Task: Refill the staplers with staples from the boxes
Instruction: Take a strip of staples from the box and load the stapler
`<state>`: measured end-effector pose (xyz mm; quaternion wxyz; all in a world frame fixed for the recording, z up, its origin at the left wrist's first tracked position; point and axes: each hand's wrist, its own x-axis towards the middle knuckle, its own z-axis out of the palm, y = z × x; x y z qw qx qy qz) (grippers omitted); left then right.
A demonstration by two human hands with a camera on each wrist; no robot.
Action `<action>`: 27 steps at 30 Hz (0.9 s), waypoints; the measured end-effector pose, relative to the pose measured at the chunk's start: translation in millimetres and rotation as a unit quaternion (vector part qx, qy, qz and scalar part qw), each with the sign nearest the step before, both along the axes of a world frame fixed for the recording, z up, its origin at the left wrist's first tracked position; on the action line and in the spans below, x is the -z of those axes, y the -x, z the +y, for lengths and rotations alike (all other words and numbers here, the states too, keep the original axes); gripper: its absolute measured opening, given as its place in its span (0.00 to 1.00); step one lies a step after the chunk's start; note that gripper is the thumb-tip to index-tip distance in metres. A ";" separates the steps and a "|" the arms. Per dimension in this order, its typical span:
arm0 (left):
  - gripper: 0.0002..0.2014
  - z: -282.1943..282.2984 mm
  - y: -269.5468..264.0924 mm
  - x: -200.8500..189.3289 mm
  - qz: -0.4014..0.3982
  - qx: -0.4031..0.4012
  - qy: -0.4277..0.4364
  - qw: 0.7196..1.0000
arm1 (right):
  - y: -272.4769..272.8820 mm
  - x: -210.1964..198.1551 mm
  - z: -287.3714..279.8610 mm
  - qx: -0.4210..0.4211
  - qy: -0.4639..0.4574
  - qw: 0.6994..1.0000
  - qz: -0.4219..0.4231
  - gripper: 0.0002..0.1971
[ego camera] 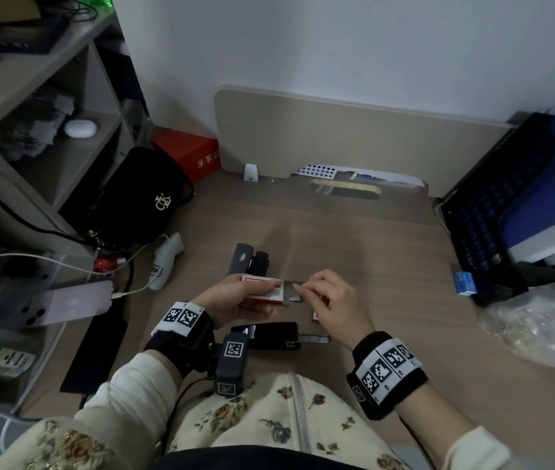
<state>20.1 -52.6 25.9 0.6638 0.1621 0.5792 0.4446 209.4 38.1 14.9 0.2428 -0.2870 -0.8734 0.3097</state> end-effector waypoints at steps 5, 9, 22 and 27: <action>0.11 -0.3 -1.2 -0.6 0.005 0.009 0.001 1.000 | -2.4 6.1 2.2 -0.042 -0.003 0.999 -0.013 0.06; 0.13 -1.7 -1.3 -2.0 0.000 0.018 0.003 1.000 | -2.1 10.5 2.9 -0.060 0.009 0.998 -0.004 0.03; 0.19 -1.2 -2.1 -2.7 -0.009 0.019 0.006 1.000 | 0.3 -8.8 3.7 -0.009 0.157 0.987 0.030 0.11; 0.17 -2.1 -1.3 -0.9 -0.013 0.012 0.003 1.000 | -1.4 -10.2 5.7 0.048 0.216 0.969 0.113 0.05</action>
